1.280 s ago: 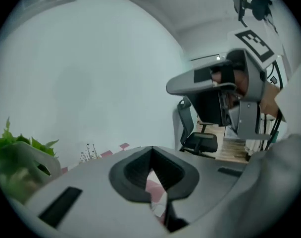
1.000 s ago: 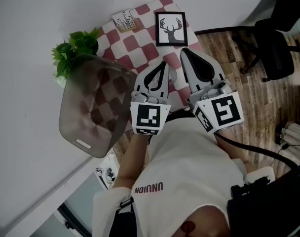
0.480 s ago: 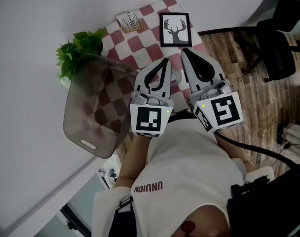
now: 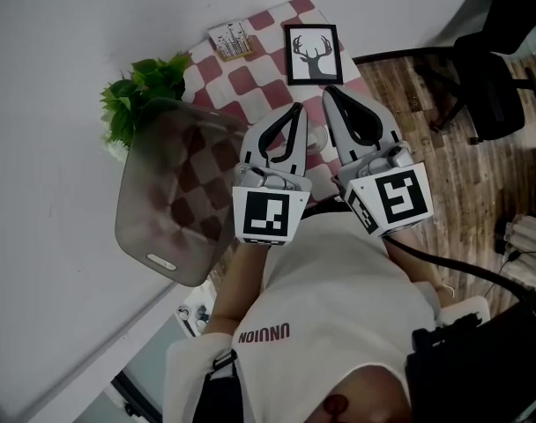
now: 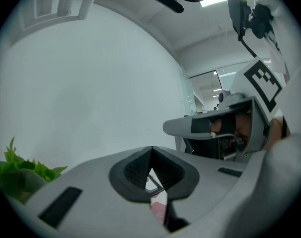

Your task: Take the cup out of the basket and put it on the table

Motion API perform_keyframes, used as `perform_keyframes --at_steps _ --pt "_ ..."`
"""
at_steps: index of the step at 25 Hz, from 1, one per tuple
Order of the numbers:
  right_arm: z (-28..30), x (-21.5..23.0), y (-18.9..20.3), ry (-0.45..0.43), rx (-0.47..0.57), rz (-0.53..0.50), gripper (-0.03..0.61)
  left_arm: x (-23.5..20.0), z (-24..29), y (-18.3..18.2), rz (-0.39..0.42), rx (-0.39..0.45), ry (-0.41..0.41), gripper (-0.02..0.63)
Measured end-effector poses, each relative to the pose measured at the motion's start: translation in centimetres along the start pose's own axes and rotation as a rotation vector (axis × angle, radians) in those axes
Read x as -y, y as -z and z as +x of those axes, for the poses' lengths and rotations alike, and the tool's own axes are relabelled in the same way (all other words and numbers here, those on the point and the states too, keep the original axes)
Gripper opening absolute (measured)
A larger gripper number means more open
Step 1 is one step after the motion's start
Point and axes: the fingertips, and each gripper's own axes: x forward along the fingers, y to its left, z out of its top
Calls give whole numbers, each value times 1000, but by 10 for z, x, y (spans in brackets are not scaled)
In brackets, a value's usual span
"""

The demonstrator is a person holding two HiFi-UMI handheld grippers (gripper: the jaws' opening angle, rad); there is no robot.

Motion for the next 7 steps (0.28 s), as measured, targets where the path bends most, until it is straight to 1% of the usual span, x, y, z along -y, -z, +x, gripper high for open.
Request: perform_keyframes --at_steps 3,7 --pt "0 -3 1 4 2 -3 17 -1 -1 -1 7 17 3 12" --pt "2 -9 7 13 10 -12 17 -4 -7 11 -8 -7 12 12"
